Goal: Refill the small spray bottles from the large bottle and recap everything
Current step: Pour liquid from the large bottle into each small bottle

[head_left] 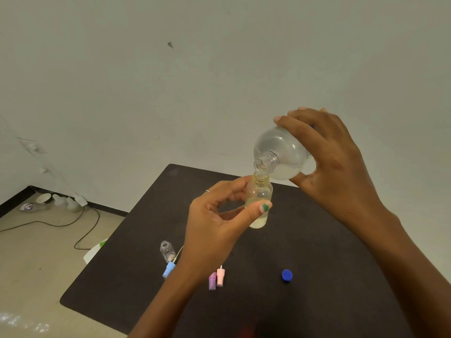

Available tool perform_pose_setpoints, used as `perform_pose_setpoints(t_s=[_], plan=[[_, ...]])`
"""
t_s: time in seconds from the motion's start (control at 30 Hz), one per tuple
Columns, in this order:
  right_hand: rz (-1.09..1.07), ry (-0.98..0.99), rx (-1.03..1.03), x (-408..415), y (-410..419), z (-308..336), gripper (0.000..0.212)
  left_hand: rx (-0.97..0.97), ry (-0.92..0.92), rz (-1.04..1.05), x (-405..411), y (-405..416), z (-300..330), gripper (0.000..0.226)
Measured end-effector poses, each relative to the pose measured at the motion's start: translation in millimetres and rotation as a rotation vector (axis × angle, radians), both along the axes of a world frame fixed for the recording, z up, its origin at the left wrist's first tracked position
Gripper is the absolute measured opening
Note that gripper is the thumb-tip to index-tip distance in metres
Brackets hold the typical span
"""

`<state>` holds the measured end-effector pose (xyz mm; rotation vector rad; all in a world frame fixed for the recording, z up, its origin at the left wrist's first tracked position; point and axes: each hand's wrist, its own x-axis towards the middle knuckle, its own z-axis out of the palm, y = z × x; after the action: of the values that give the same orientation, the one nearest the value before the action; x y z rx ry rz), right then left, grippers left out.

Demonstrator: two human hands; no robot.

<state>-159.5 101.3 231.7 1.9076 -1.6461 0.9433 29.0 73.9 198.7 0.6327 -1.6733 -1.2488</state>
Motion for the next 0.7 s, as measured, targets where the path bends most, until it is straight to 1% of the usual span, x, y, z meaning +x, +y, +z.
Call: perform_pose_setpoints(t_s=[0.7], plan=[[-0.003,0.005,0.007,-1.0,-0.4,1.9,0.066,-0.011,0.001,0.004,0.0,-1.8,-0.3,0.035]])
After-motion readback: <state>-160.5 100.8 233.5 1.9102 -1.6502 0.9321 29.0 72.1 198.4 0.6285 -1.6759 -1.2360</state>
